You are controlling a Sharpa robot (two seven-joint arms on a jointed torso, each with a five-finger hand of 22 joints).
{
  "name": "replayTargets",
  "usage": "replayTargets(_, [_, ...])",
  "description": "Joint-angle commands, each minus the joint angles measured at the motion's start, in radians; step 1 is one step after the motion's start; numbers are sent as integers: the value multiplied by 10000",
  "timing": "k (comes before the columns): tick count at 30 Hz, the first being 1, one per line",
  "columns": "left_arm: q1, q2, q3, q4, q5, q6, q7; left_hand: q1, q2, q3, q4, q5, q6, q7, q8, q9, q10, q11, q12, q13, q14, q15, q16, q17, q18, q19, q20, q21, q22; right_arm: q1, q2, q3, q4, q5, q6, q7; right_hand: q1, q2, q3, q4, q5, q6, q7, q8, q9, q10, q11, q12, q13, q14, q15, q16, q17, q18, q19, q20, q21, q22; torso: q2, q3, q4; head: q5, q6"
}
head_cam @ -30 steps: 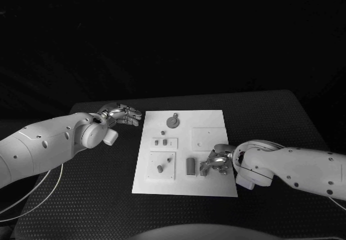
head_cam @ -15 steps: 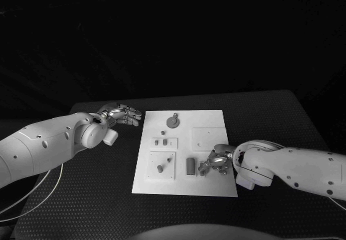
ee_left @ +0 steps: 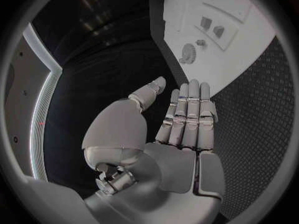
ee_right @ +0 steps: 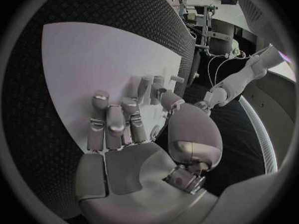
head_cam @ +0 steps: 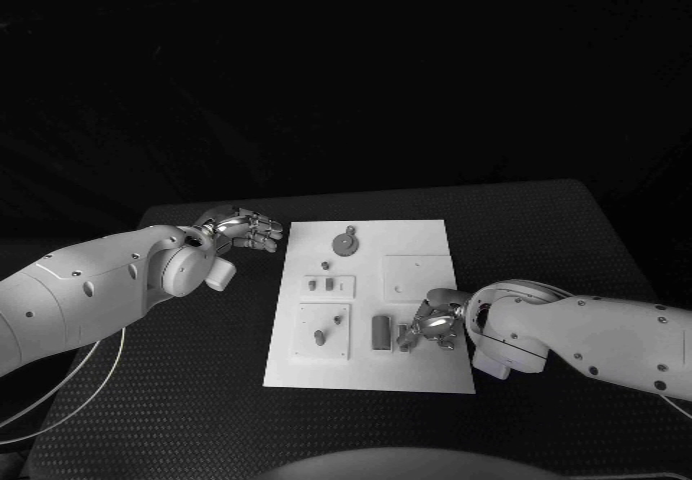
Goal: Assemble the parts on the task board
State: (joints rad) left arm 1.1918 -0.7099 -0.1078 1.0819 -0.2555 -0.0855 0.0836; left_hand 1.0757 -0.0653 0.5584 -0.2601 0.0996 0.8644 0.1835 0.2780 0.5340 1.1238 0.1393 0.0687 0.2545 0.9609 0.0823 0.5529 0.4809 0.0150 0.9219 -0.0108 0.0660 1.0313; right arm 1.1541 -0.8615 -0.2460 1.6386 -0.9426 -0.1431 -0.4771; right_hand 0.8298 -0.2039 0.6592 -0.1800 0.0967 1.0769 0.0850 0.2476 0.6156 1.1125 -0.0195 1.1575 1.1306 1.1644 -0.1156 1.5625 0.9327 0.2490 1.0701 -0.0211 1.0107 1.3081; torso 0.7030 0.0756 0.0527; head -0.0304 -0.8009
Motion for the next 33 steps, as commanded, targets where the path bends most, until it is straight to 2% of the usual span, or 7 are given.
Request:
replayTargets(1, [7,6,5,13,39,135,62,-89,1,13,27,64,-54,-35,59,-12,-20,21,20,-9,12,82,-44,16,-26,-79,14,44,15,-33,29,-9,67,-588,906,414,248,-32,1,-185,-35,-118,41,32,27,-9,-3,2,6,-92,1,-34,-19,128,11,-43,-24,151,-1,7,3,-8,2])
replayTargets(9, [7,28,5,14,39,148,59,-88,4,14,26,65,-53,-35,60,-12,-19,20,20,-9,13,82,-49,23,-26,-79,14,44,17,-37,21,-10,57,-1066,1165,323,460,-206,-9,-330,-32,-167,61,37,29,-65,18,-8,8,-192,19,-48,-104,128,-28,-13,-41,151,-1,11,-2,-22,1])
replayTargets(17, [7,25,5,8,39,142,56,-89,7,15,27,64,-53,-35,61,-12,-18,20,21,-9,14,82,-53,30,-26,-80,14,44,18,-41,34,-10,6,-1063,1032,264,473,-157,-9,-304,-32,-154,61,53,35,-69,19,-2,10,-166,24,-41,-58,128,-22,-1,-40,150,-1,4,1,-30,1])
replayTargets(22, [7,28,4,13,39,136,48,-92,8,14,29,64,-52,-35,61,-12,-17,20,21,-9,15,82,-56,33,-27,-80,15,44,19,-42,39,-10,-81,-847,795,66,379,185,-83,-195,-40,-111,38,106,55,-40,-4,27,12,-71,21,-13,51,128,10,12,-21,153,0,1,4,-23,7])
replayTargets(24, [7,21,4,13,39,132,46,-92,9,14,29,64,-52,-35,61,-12,-16,20,22,-9,14,82,-57,35,-27,-81,15,44,20,-42,46,-10,-100,-905,657,-10,374,413,-147,-261,-40,-87,24,136,64,-19,-25,41,10,-9,8,3,117,128,25,0,-1,162,1,3,2,-19,6])
replayTargets(31, [8,23,3,16,39,136,16,-95,15,15,33,64,-50,-36,63,-12,-14,19,23,-8,14,83,-61,40,-28,-82,16,44,21,-42,70,-9,-200,-824,732,-135,178,944,-303,-377,-31,-34,-9,189,66,35,-54,51,-10,117,-22,18,239,128,52,-14,16,158,0,0,2,-19,4])
replayTargets(33, [8,20,2,19,38,141,12,-96,17,15,34,64,-50,-36,63,-12,-14,19,23,-8,15,83,-62,41,-28,-82,16,44,21,-42,79,-9,-230,-824,814,-189,176,1012,-304,-410,-28,-33,-14,192,64,39,-56,52,-12,125,-26,19,247,128,53,-19,18,160,1,1,0,-9,2])
